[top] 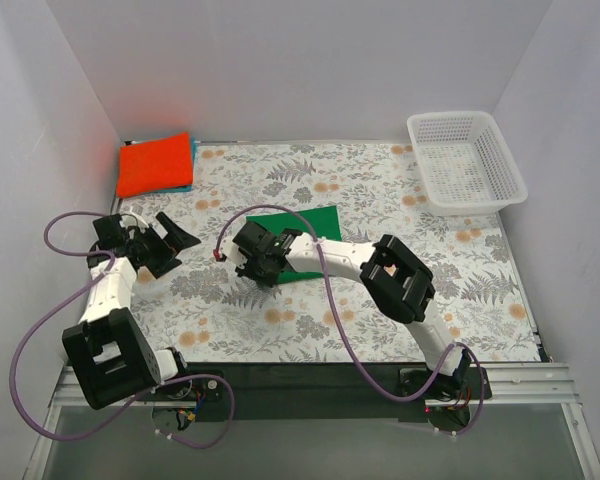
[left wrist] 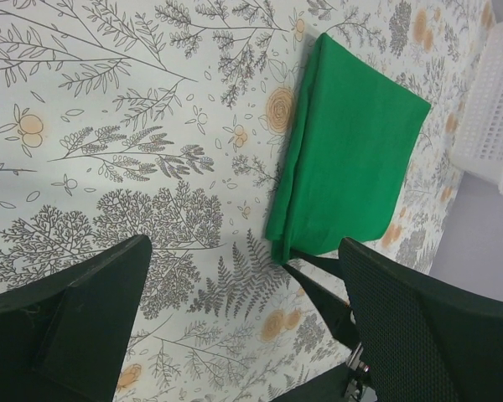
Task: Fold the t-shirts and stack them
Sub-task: Neatly place the folded tshirt to the corner
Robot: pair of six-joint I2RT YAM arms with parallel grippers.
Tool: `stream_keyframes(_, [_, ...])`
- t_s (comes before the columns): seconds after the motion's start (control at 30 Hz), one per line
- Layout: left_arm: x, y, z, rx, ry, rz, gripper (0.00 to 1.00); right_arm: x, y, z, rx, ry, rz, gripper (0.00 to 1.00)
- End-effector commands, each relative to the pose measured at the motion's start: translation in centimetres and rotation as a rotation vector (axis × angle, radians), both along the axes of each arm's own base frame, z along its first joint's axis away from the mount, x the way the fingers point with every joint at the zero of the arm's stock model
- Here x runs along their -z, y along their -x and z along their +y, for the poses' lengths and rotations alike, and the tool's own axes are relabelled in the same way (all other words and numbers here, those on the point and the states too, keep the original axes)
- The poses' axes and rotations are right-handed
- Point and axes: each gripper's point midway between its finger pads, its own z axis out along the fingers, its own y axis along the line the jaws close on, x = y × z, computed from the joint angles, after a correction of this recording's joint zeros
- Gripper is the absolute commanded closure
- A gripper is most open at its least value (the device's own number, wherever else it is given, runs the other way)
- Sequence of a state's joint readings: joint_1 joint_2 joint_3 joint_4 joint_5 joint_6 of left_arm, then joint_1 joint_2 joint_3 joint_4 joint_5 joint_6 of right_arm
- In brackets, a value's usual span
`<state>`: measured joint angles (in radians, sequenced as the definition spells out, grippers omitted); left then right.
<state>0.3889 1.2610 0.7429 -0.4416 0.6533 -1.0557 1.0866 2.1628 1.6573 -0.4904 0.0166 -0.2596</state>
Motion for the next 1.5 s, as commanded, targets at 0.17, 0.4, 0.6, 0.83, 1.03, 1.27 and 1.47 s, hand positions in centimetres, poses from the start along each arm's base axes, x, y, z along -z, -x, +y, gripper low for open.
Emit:
stream_keyframes(0.17, [0.4, -0.9, -0.3, -0.04, 0.071, 0.012, 0.06, -3.2, -1.8, 1.0, 0.016, -0.111, 0.03, 0.99])
stream_keyframes(0.4, [2.0, -1.5, -0.7, -0.046, 0.14, 0.063, 0.07, -6.7, -2.8, 1.4, 0.017, -0.205, 0.044, 0.99])
stream_keyframes(0.6, [2.8, -1.1, -1.7, -0.018, 0.139, 0.083, 0.08, -8.8, -3.0, 1.8, 0.005, -0.259, 0.047, 0.99])
stream_keyframes(0.83, [3.7, -0.5, -5.0, 0.007, 0.156, 0.091, 0.05, -9.2, -3.8, 1.7, 0.02, -0.274, 0.05, 0.99])
stream_keyframes(1.03, [3.9, -2.6, -9.0, 0.03, 0.211, 0.104, 0.04, -10.0, -3.8, 1.9, 0.024, -0.295, 0.056, 0.99])
stream_keyframes(1.27, [6.0, -4.7, -11.3, 0.006, 0.255, 0.171, 0.04, -10.4, -3.7, 2.3, 0.028, -0.316, 0.075, 0.99])
stream_keyframes(1.47, [7.1, -5.1, -13.9, 0.026, 0.266, 0.207, 0.04, -11.5, -4.0, 2.6, 0.039, -0.341, 0.073, 0.99])
